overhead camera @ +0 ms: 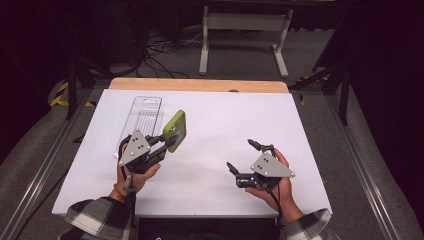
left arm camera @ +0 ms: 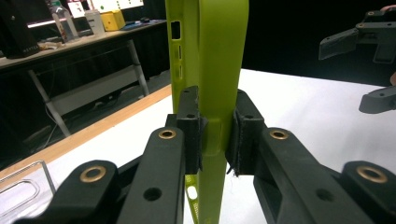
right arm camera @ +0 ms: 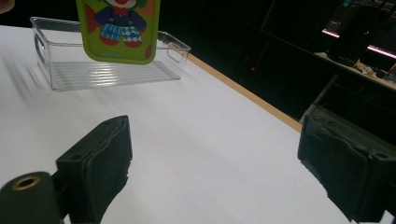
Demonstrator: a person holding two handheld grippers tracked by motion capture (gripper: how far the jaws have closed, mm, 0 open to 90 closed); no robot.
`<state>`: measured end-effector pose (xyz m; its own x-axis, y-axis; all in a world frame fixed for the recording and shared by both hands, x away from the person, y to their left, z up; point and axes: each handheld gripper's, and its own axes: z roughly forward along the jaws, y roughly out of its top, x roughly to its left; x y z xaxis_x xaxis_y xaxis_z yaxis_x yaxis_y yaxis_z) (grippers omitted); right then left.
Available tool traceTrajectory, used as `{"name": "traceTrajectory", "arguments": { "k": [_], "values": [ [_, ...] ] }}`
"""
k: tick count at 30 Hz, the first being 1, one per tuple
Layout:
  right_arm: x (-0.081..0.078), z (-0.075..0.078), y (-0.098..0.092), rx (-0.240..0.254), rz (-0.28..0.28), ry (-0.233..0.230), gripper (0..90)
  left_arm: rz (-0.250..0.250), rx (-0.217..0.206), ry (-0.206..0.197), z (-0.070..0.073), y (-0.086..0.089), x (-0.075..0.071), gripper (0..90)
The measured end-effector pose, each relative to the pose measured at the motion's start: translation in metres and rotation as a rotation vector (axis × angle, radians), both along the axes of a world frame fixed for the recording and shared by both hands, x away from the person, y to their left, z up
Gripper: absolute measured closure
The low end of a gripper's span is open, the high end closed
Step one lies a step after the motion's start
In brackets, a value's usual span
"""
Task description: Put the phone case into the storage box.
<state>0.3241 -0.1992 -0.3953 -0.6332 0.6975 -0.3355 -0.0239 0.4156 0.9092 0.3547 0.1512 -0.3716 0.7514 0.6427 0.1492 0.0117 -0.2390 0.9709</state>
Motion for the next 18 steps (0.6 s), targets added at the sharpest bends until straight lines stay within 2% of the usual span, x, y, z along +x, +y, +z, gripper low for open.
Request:
{"name": "traceTrajectory", "arguments": {
  "k": [10,18],
  "values": [
    [0.001,0.000,-0.001,0.008,0.004,0.001,10.9,0.022,-0.014,-0.004,0.004,0.013,0.001,77.9],
    [0.000,0.002,-0.002,0.003,-0.003,-0.005,11.0,0.049,-0.034,-0.013,0.009,0.031,-0.001,77.9]
  ]
}}
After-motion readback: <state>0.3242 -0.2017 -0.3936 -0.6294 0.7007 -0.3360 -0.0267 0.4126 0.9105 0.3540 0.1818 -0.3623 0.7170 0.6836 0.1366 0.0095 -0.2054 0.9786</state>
